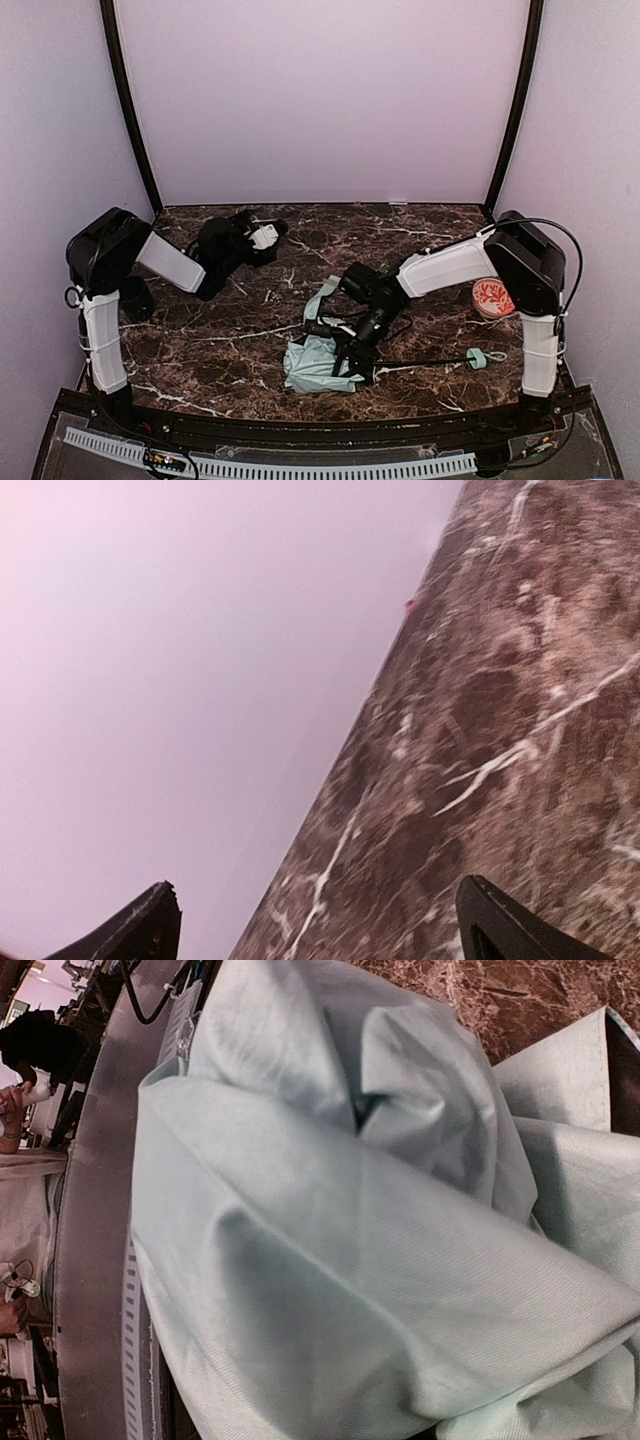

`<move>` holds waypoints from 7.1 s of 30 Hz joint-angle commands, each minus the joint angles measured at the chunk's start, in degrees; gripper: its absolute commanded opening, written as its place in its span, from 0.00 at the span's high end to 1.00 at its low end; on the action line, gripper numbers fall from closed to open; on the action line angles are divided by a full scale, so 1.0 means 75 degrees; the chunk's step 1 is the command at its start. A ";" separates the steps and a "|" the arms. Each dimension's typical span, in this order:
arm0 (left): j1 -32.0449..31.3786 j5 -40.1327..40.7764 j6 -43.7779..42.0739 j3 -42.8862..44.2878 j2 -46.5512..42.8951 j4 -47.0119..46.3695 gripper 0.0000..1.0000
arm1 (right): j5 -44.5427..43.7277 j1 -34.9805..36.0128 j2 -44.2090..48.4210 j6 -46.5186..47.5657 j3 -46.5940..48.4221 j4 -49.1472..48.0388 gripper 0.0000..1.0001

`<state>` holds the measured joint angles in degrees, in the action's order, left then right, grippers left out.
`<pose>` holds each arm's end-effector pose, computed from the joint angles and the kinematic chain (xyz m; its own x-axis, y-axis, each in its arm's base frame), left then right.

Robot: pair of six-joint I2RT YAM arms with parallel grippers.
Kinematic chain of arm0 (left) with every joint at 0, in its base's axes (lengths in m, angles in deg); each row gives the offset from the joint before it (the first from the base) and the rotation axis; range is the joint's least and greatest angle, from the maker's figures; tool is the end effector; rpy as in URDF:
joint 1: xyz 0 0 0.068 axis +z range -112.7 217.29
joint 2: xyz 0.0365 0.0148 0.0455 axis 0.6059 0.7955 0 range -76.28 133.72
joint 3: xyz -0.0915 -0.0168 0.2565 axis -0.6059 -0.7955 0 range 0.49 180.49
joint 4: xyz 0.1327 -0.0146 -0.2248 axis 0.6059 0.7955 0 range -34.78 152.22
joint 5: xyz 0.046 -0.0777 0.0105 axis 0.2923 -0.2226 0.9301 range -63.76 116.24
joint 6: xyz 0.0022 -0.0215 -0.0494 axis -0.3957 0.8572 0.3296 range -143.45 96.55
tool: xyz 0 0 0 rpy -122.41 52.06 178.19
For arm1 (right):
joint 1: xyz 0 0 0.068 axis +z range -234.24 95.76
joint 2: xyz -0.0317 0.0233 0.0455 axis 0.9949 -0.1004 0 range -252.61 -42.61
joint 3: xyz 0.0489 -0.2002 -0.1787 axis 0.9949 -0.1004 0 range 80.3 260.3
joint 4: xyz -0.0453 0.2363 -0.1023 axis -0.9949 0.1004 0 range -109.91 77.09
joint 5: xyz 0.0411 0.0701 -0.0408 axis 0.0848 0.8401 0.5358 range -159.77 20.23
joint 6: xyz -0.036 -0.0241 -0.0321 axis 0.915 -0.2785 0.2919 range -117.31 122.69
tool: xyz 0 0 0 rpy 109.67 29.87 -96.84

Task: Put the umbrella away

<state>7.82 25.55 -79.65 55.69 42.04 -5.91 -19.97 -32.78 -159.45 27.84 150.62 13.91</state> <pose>0.3645 -0.2067 0.1507 0.4008 0.7280 -0.5563 0.3047 0.4667 0.8303 0.2077 0.3045 0.1169 -0.3076 -0.8262 -0.4719 -0.7903 -0.0544 0.6103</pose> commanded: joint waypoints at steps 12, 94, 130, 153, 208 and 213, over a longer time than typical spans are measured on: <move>-0.2901 -0.3223 0.3008 -0.2016 -0.6673 0.7380 0.40 | -0.1161 -0.0373 -0.1323 -0.0699 0.0501 0.0776 1.00; -0.3152 -0.4862 0.2670 0.2175 0.0421 1.3616 0.97 | -0.7518 0.2137 0.2189 0.1143 -0.3248 -0.5501 0.55; -0.4050 -0.0202 0.0833 -0.2317 -0.3967 0.6708 0.02 | -0.0909 -0.0087 -0.1289 -0.0428 0.0835 0.0997 0.94; -0.3932 -0.1988 0.2700 -0.0327 -0.1670 1.1698 0.84 | -0.1186 -0.1179 0.0978 -0.1313 0.0643 -0.1194 0.42; -0.0527 -0.5870 0.6066 -0.0265 -0.3712 0.9043 0.09 | -0.6528 0.2078 0.2025 0.1149 -0.2819 -0.3975 0.82; -0.0440 -0.3854 0.7151 0.1288 -0.2160 1.0098 0.14 | -0.6709 0.2187 0.2031 0.1424 -0.2924 -0.4327 0.82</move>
<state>5.07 -12.59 -34.96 58.64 17.67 67.80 -68.01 -17.39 -143.19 37.98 131.37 -23.81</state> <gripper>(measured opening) 0.859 0.327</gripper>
